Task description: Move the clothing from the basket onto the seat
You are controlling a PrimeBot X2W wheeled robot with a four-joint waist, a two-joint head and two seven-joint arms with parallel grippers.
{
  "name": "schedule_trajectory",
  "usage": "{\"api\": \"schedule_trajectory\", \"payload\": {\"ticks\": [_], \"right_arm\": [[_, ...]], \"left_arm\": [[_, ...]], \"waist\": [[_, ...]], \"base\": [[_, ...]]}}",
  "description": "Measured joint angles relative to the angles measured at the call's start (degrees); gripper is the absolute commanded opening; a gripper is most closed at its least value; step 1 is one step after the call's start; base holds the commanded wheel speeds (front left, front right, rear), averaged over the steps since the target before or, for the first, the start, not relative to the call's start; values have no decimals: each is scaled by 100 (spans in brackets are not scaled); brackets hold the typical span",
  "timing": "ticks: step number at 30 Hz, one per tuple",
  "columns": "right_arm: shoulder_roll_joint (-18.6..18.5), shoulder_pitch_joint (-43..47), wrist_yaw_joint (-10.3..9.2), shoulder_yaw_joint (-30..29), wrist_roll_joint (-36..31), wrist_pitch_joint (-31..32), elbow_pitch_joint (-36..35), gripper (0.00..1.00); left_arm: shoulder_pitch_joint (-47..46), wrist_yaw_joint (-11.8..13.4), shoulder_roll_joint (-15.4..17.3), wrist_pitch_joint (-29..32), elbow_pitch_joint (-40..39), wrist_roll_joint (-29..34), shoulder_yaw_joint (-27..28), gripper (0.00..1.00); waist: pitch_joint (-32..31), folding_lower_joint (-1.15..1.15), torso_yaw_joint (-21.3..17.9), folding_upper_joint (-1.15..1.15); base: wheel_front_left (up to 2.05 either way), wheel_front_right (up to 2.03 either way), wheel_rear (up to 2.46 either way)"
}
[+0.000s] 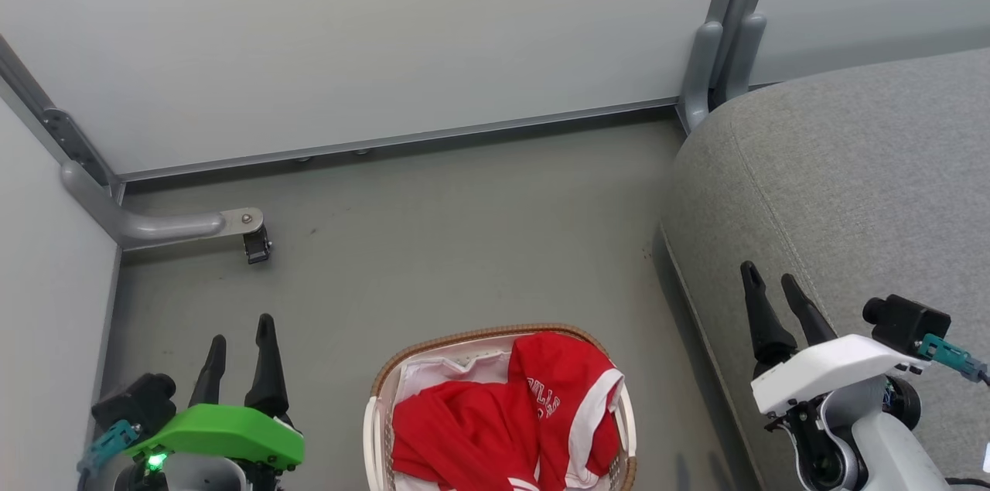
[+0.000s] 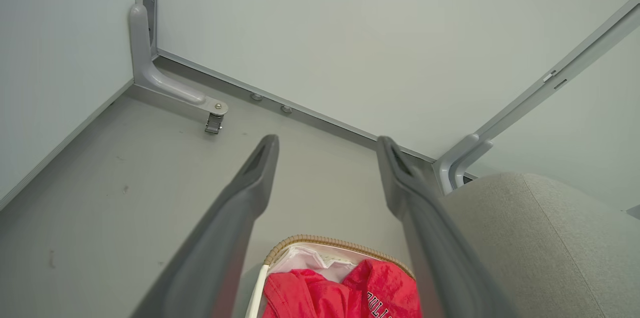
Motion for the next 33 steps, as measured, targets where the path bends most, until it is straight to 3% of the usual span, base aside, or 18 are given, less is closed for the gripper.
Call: {"api": "schedule_trajectory", "payload": {"ticks": [33], "right_arm": [[71,158,1,23,-2132,-460,307,100]], "left_arm": [[149,235,-55,-468,138,1774,-214,100]], "waist": [[14,0,-5,0]], "base": [[0,0,0]]}}
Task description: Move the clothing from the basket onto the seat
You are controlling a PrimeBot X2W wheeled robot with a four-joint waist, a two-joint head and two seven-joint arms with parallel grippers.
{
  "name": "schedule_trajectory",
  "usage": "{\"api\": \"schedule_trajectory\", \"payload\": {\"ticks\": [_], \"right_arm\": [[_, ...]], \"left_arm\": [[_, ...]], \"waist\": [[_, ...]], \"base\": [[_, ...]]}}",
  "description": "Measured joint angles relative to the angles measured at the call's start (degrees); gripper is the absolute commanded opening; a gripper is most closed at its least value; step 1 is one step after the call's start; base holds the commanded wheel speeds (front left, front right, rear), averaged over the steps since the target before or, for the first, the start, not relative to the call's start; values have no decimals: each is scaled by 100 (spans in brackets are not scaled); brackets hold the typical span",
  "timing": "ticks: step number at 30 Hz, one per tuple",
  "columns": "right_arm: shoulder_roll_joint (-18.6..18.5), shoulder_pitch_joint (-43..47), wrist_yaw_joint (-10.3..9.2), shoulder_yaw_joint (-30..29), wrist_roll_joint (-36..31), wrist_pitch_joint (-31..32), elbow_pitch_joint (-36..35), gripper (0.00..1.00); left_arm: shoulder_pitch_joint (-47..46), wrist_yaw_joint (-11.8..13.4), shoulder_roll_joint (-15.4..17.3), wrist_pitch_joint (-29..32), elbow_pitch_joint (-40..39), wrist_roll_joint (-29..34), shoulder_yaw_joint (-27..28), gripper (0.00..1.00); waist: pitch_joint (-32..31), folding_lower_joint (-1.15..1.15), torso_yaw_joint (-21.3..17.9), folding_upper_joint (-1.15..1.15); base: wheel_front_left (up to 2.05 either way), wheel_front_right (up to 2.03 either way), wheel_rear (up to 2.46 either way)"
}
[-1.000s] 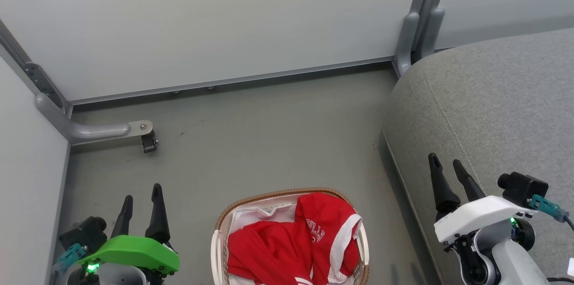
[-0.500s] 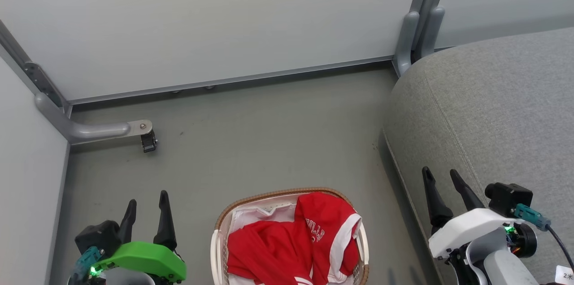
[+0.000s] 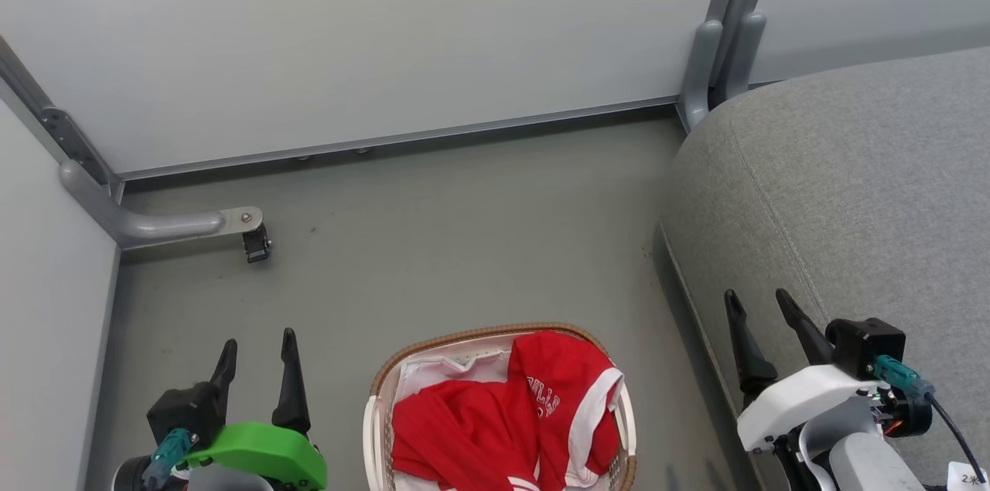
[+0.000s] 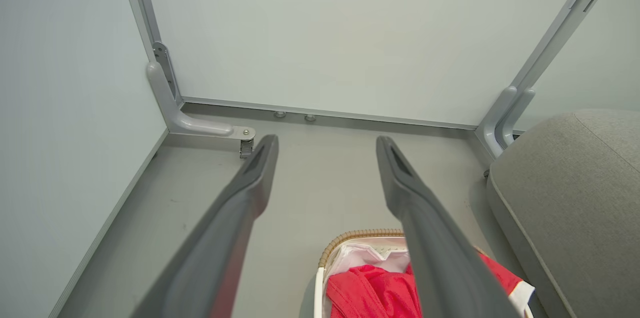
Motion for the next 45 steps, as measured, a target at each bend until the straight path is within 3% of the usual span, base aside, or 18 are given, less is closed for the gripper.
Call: {"api": "schedule_trajectory", "payload": {"ticks": [14,24,34,45], "right_arm": [[82,-19,1,-138,-635,-168,-380,100],[59,-351,2,18,-1014,-270,-477,100],[44,-1030,3,215,-1294,-353,-747,100],[111,-1359,3,338,-1263,-353,-818,100]], "left_arm": [[-2,-5,-11,-166,-368,654,62,100],[-370,-62,-16,-272,62,937,-446,100],[-1364,-63,-24,-357,982,1302,-1022,100],[-2330,-120,-21,-364,2650,1546,-1367,100]], "waist": [[92,0,-6,0],[660,0,-114,0],[1696,0,-371,0],[2901,1,-737,0]], "base": [[0,0,0],[0,0,0],[0,0,0],[0,0,0]]}}
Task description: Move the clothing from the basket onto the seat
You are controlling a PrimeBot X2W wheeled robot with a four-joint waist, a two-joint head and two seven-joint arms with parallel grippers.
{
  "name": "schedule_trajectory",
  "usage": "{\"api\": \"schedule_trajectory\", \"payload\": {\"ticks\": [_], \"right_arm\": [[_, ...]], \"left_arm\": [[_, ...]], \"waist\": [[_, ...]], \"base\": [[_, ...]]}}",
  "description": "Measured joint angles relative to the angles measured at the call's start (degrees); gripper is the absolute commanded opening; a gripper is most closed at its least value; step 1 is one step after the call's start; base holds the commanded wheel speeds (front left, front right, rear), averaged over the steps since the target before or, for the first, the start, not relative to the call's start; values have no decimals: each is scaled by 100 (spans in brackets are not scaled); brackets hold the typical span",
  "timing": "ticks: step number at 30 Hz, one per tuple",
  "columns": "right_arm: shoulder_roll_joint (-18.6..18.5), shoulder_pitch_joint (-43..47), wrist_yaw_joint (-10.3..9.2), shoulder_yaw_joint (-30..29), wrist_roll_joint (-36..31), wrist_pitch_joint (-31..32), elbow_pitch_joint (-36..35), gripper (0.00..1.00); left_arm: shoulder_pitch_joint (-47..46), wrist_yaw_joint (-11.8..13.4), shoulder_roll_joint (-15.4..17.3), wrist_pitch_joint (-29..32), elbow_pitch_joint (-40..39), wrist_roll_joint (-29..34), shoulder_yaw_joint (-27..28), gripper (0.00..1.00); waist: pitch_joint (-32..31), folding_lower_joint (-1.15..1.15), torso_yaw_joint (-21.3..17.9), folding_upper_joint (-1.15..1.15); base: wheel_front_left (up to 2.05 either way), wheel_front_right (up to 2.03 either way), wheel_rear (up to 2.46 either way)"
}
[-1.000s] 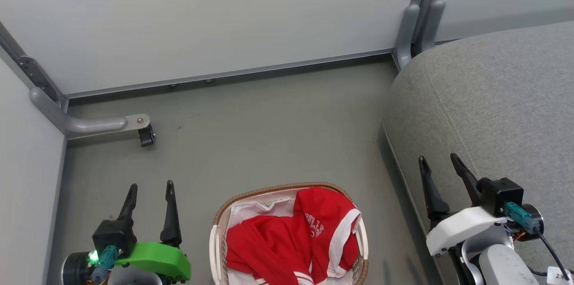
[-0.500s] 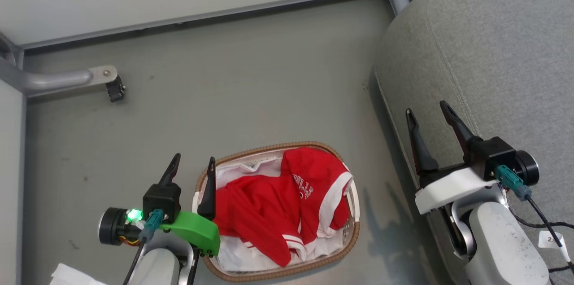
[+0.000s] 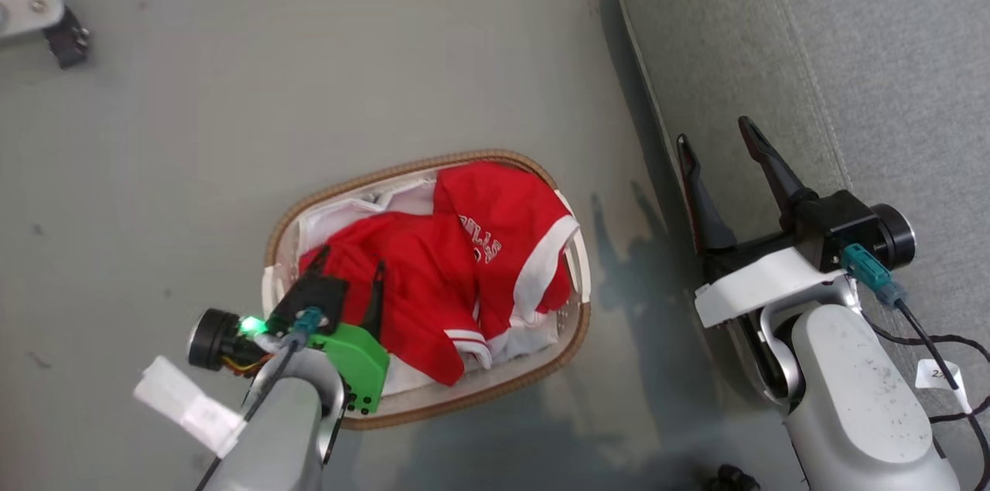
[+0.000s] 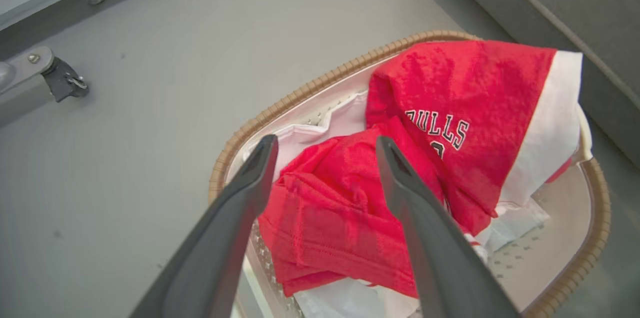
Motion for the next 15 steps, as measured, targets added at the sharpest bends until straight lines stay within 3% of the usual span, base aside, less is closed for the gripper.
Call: {"api": "schedule_trajectory", "payload": {"ticks": [5,15], "right_arm": [[15,-114,0,57,3,0,-5,100],[41,-352,0,213,18,0,-20,100]], "left_arm": [[-461,-165,70,-1,737,550,-675,100],[-1171,-263,250,-1,1561,936,-1397,100]], "waist": [[435,0,-144,0],[1125,-1,-337,0]], "base": [[0,0,0],[0,0,0]]}}
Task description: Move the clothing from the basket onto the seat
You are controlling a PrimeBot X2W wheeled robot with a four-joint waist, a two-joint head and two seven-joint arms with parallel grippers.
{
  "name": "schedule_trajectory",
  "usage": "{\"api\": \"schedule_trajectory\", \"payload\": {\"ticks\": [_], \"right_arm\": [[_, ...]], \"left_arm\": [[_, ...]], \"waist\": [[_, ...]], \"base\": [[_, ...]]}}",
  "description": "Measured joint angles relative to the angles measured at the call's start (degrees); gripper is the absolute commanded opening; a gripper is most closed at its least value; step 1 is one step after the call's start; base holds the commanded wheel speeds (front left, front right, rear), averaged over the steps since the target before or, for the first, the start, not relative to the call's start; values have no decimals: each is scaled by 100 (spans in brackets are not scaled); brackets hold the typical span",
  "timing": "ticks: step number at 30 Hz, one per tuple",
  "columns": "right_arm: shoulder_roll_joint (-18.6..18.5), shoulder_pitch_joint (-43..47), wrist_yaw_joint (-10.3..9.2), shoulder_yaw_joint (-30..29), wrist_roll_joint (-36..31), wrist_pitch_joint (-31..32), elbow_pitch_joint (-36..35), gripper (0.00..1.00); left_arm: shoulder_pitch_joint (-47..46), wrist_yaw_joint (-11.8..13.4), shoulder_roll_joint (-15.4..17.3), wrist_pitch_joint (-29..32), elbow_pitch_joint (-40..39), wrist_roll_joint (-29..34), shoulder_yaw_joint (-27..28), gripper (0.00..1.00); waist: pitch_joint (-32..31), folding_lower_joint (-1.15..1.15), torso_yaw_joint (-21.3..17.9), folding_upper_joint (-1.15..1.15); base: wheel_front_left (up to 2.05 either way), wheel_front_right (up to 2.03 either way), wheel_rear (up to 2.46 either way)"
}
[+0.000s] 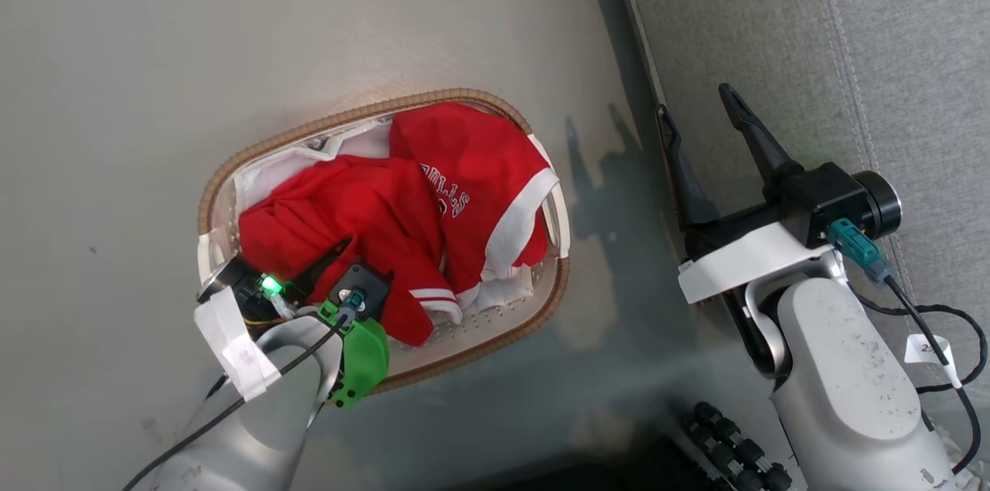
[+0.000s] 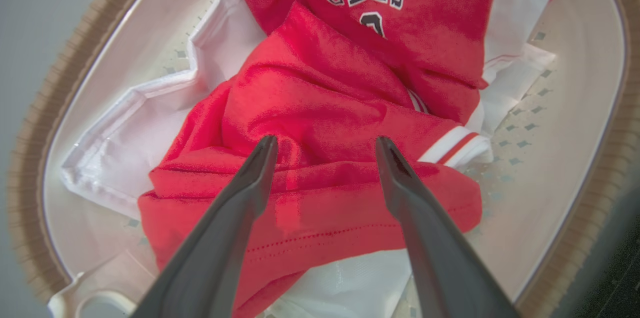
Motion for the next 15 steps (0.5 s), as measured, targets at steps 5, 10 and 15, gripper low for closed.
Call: {"api": "schedule_trajectory", "payload": {"ticks": [5,10,15], "right_arm": [[16,-41,0,51,25,0,19,100],[25,-75,0,97,32,0,5,100],[31,-159,0,119,68,0,-48,100]], "left_arm": [[-244,-15,9,0,466,78,-194,100],[-483,34,-5,0,809,99,-305,100],[-762,34,13,77,955,137,-375,100]], "waist": [[248,0,-57,0],[422,0,-92,0],[611,0,-116,0]], "base": [[0,0,0],[0,0,0],[0,0,0]]}}
